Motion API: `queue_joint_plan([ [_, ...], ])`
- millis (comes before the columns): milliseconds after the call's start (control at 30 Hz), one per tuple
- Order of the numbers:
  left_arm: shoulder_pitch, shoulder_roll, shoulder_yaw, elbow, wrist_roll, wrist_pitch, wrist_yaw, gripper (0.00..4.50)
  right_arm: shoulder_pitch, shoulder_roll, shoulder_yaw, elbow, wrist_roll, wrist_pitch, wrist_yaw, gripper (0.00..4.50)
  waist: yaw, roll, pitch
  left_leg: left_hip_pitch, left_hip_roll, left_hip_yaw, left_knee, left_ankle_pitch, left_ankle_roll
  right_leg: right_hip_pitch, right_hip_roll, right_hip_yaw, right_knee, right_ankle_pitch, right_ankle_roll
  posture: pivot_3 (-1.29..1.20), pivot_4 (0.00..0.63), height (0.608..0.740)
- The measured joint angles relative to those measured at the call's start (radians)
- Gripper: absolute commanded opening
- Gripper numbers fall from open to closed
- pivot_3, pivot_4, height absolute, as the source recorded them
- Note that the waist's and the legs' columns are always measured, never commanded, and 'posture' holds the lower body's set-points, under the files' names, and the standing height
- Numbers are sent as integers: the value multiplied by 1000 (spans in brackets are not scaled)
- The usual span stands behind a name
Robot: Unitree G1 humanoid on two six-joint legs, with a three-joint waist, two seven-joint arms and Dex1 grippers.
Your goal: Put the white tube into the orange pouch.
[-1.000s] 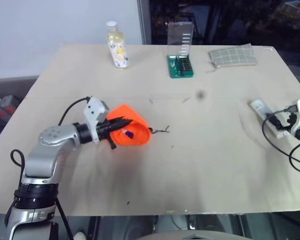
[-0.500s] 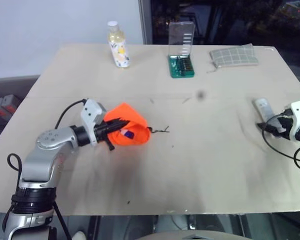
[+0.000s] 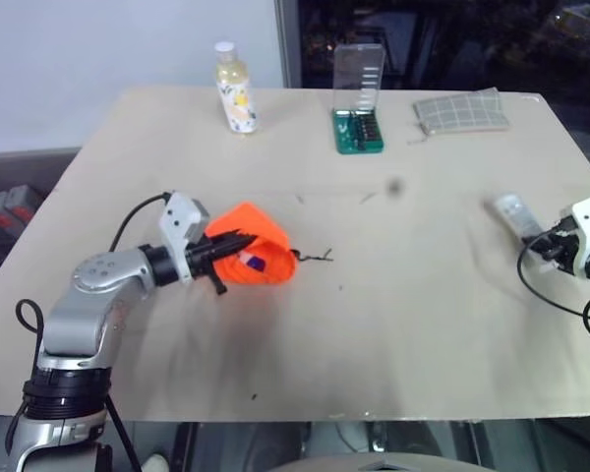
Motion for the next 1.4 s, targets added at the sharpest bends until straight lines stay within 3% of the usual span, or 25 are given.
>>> queue_joint_plan([
  [267, -19, -6, -8, 16, -22, 8, -11, 0, 279, -31, 37, -790, 345, 420, 213, 480, 2, 4, 2, -14, 1, -2, 3, 0, 0, -14, 1, -2, 4, 0, 0, 0, 150, 740],
  [467, -19, -31, -20, 14, -45, 32, -8, 0, 268, -5, 218, -1115, 436, 577, 166, 480, 2, 2, 2, -14, -1, -2, 5, 0, 0, -14, 1, -2, 4, 1, 1, 0, 150, 740],
  [733, -22, -54, -55, -29, -50, 62, 10, 0, 74, 212, 399, -1166, 435, 746, -62, 480, 2, 0, 3, -15, -1, -3, 7, 2, -4, -15, 1, -2, 6, 1, 1, 0, 150, 740],
  [1000, -38, -88, -78, -76, -71, 98, 36, 0, -22, 326, 559, -1108, 354, 780, -177, 480, 0, -1, 3, -16, -3, -3, 8, 2, -4, -16, 1, -2, 6, 1, 2, 0, 150, 740],
  [1400, 5, -95, -93, -158, -110, 144, 58, 0, -85, 459, 521, -967, 282, 863, -353, 480, -2, -1, 2, -16, -4, -4, 9, 2, -4, -17, 1, -2, 9, 1, 1, 0, 150, 740],
])
